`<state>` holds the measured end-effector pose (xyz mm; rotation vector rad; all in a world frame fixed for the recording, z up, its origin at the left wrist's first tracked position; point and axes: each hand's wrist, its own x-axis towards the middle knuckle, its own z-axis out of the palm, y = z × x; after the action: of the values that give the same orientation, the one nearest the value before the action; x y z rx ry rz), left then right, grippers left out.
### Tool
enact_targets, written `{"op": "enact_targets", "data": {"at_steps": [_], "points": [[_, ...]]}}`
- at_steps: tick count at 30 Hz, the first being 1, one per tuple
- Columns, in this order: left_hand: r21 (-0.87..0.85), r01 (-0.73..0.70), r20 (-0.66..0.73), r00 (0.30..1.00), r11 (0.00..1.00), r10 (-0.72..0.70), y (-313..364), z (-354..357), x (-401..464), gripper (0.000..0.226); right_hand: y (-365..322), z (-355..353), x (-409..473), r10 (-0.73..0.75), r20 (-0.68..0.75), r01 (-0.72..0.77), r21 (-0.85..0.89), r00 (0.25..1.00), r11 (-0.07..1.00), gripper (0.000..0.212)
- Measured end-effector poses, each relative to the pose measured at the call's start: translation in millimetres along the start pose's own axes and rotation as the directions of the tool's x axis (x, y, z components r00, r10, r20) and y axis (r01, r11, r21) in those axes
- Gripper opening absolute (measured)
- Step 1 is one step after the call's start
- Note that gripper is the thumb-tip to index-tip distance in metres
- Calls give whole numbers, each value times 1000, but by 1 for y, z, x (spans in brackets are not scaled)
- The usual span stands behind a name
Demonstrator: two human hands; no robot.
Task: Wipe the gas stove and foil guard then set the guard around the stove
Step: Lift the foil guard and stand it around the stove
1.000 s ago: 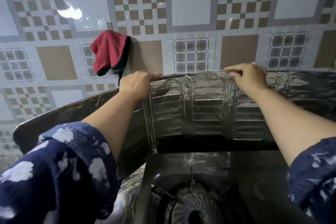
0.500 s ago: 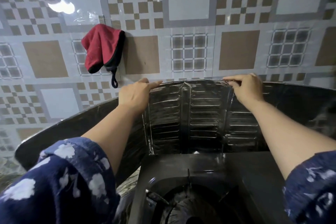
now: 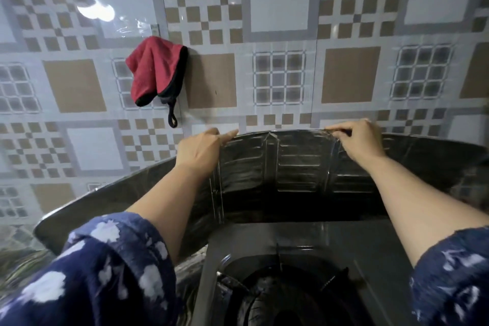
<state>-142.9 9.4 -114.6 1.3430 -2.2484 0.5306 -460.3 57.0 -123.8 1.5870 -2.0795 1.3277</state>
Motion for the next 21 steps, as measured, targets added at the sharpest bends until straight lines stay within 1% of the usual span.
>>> {"op": "enact_targets", "data": {"at_steps": [2, 4, 7, 11, 13, 15, 18, 21], "points": [[-41, -1, 56, 998, 999, 3, 1, 11, -3, 67, 5, 4, -7, -18, 39, 19, -25, 999, 1000, 17], [-67, 3, 80, 997, 998, 2, 2, 22, -4, 68, 12, 8, -14, -35, 43, 36, -31, 998, 999, 17], [-49, 21, 87, 996, 999, -17, 4, 33, -1, 73, 21, 15, -14, -73, 17, 73, -33, 997, 997, 17], [-4, 45, 108, 993, 999, -44, 5, 38, 6, 73, 22, 22, -9, -111, 39, 116, -127, 993, 985, 21], [17, 46, 121, 991, 999, -47, 4, 40, 9, 71, 24, 21, -9, -143, 51, 149, -136, 988, 979, 23], [34, 39, 141, 989, 999, -43, 4, 42, 12, 71, 28, 19, -10, -190, 92, 203, -159, 977, 966, 30], [74, 32, 144, 989, 997, -43, 2, 42, 10, 71, 32, 19, -12, -240, 165, 276, -253, 957, 927, 48], [139, 52, 46, 997, 989, -59, 0, 42, 8, 72, 33, 15, -15, -271, 164, 314, -382, 948, 869, 68]]}}
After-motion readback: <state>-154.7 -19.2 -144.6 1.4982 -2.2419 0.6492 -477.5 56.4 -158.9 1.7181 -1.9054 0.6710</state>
